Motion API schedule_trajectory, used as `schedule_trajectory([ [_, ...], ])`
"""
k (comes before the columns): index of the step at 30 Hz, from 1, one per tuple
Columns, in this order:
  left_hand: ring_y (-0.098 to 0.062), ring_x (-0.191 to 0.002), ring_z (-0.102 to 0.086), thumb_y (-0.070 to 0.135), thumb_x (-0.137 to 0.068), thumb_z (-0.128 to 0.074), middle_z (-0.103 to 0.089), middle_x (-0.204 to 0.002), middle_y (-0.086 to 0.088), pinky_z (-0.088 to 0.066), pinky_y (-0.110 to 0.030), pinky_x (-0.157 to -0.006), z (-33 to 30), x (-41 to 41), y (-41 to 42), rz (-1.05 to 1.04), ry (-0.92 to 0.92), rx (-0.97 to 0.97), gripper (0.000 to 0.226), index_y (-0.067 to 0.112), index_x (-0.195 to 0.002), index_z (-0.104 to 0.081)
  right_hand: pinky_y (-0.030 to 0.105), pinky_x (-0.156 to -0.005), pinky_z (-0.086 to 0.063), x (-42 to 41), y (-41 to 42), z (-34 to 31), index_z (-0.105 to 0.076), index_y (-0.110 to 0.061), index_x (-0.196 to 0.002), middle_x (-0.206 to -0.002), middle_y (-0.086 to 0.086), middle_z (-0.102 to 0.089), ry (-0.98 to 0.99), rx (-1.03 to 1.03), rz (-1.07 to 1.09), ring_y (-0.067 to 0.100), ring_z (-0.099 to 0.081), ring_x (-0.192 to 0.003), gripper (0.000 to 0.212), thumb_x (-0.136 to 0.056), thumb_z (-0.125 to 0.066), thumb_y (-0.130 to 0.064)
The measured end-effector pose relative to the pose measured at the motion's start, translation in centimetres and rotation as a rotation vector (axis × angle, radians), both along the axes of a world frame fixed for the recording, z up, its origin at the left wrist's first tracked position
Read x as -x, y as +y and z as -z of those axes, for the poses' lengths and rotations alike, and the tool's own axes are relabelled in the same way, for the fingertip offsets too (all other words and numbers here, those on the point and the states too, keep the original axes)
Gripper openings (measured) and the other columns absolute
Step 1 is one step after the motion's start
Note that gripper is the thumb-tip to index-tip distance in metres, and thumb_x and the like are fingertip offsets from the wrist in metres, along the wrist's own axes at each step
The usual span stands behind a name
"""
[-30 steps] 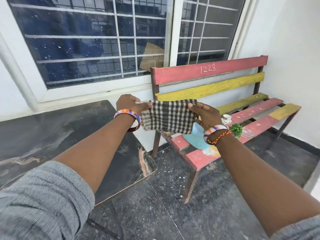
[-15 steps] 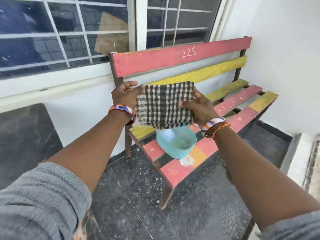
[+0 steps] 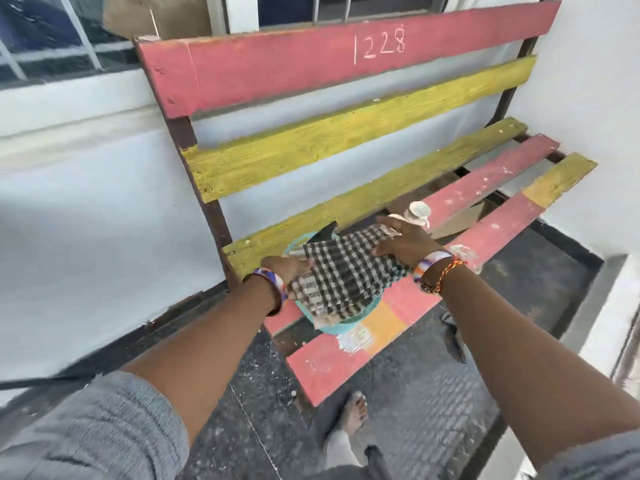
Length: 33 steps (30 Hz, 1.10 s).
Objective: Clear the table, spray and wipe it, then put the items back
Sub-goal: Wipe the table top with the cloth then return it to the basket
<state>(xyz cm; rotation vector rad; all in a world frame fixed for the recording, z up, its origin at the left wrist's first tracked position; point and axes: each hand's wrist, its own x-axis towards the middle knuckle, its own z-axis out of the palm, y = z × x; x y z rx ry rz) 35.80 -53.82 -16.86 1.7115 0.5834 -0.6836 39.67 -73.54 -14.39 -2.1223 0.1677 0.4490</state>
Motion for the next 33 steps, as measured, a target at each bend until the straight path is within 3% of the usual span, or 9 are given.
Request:
schedule_trajectory([
  [3, -0.035, -0.131, -0.043, 0.018, -0.089, -0.058, -0.043, -0.142, -0.023, -0.037, -0.04, -0.107, 3.8, -2.0, -2.4, -0.078, 0.008, -0.208, 0.056, -0.008, -0.134, -0.039, 0.037, -0.08, -0.051, -2.5, -1.4, 4.2, -0.047, -0.005, -0.129, -0.109, 0.017, -0.057, 0.156, 0.044, -0.072, 0.023, -0.053, -0.087, 0.052, -0.08, -0.058, 0.009],
  [8, -0.037, -0.128, -0.045, 0.02, -0.089, -0.057, -0.045, -0.138, -0.023, -0.036, -0.039, -0.106, 8.9, -4.1, -7.0, -0.025, 0.19, -0.385, 0.056, -0.007, -0.134, -0.038, 0.02, -0.059, -0.044, -4.7, -3.1, 10.2, -0.031, -0.007, -0.132, -0.114, 0.015, -0.051, 0.253, 0.232, -0.321, 0.022, -0.049, -0.09, 0.052, -0.085, -0.052, 0.004],
  [12, -0.036, -0.126, -0.045, 0.01, -0.084, -0.062, -0.043, -0.137, -0.024, -0.037, -0.036, -0.102, 11.0, -4.7, -8.5, -0.095, 0.169, -0.547, 0.067, -0.007, -0.137, -0.025, 0.036, -0.086, -0.049, -5.7, -2.4, 12.7, -0.038, -0.004, -0.124, -0.114, 0.015, -0.056, 0.13, 0.349, -0.559, 0.03, -0.056, -0.104, 0.046, -0.08, -0.048, 0.007],
  [16, -0.039, -0.122, -0.048, 0.001, -0.093, -0.042, -0.05, -0.12, -0.024, -0.038, -0.04, -0.101, 12.0, -5.7, -8.5, -0.027, 0.219, -0.573, 0.041, -0.007, -0.132, -0.033, 0.046, -0.096, -0.047, -5.7, -0.7, 13.9, -0.029, 0.001, -0.134, -0.139, 0.023, -0.035, 0.074, 0.485, -0.88, 0.039, -0.054, -0.115, 0.058, -0.08, -0.048, 0.012],
  [20, -0.031, -0.126, -0.045, 0.007, -0.091, -0.043, -0.048, -0.133, -0.016, -0.039, -0.033, -0.102, 11.2, -6.0, -8.9, 0.384, 0.297, -0.771, 0.038, -0.002, -0.127, -0.047, 0.043, -0.101, -0.044, -5.0, -0.4, 15.2, -0.033, 0.004, -0.137, -0.151, 0.021, -0.016, 0.011, 0.656, -0.911, 0.037, -0.047, -0.123, 0.044, -0.093, -0.029, 0.006],
  [23, -0.036, -0.132, -0.031, 0.01, -0.094, -0.036, -0.03, -0.143, -0.021, -0.035, -0.038, -0.107, 11.9, -5.0, -10.1, 0.709, 0.291, -1.005, 0.042, 0.0, -0.133, -0.044, 0.044, -0.107, -0.037, -4.7, -0.6, 15.5, -0.041, 0.006, -0.135, -0.148, 0.02, -0.027, 0.043, 0.813, -1.035, 0.037, -0.028, -0.135, 0.042, -0.096, -0.028, -0.001],
  [26, -0.037, -0.133, -0.027, 0.013, -0.096, -0.034, -0.025, -0.146, -0.02, -0.032, -0.04, -0.107, 11.8, -5.6, -11.0, 0.867, 0.165, -1.144, 0.041, 0.003, -0.134, -0.045, 0.043, -0.106, -0.035, -5.3, -0.2, 14.8, -0.051, 0.002, -0.128, -0.141, 0.018, -0.041, -0.091, 0.866, -1.106, 0.036, -0.027, -0.135, 0.037, -0.096, -0.034, -0.005],
  [30, -0.029, -0.132, -0.042, 0.015, -0.095, -0.036, -0.044, -0.144, -0.01, -0.039, -0.038, -0.108, 13.5, -6.2, -11.2, 1.239, 0.187, -0.909, 0.041, 0.008, -0.134, -0.047, 0.04, -0.1, -0.04, -6.1, 0.0, 15.4, -0.061, -0.005, -0.117, -0.127, 0.012, -0.058, -0.051, 0.896, -1.23, 0.03, -0.049, -0.123, 0.031, -0.096, -0.039, -0.01],
  [33, -0.025, -0.129, -0.047, 0.01, -0.093, -0.044, -0.044, -0.145, -0.008, -0.044, -0.036, -0.098, 13.1, -6.5, -10.9, 1.463, 0.304, -0.857, 0.042, 0.004, -0.134, -0.047, 0.04, -0.113, -0.027, -5.7, -0.2, 16.9, -0.058, -0.011, -0.123, -0.131, 0.006, -0.058, 0.107, 0.971, -1.379, 0.025, -0.047, -0.127, 0.034, -0.098, -0.036, -0.019],
])
